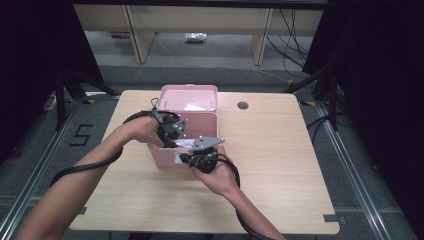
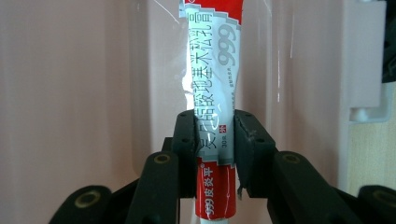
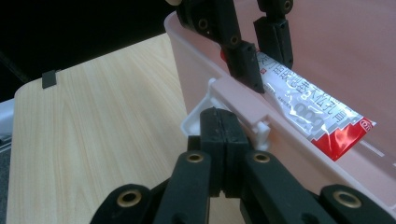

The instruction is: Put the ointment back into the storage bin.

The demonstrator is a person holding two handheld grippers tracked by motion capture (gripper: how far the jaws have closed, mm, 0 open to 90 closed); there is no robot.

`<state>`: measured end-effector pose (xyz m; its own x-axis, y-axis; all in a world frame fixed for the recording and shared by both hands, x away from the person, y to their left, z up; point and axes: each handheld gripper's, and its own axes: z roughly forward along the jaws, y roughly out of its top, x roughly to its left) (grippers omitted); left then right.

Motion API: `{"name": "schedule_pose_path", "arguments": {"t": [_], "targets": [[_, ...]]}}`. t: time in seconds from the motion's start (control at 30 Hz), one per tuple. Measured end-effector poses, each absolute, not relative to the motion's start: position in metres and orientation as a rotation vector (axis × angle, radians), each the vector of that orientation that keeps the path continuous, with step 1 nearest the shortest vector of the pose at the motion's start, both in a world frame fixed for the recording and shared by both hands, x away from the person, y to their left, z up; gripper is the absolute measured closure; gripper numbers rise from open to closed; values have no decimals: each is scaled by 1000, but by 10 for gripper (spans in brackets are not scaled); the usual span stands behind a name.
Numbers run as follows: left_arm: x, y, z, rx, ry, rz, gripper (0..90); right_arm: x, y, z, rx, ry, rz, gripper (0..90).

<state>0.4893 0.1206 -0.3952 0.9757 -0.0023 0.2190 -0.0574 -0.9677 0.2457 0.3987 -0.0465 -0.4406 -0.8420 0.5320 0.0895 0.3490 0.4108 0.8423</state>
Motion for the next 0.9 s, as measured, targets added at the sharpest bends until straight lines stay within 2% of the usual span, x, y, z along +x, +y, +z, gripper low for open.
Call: {"name": "schedule_pose_path", "arguments": {"t": [0.9], "targets": [[497,113,-410,2903,-39,294,712,400,-47,-441,757,2469,1405,900]]}}
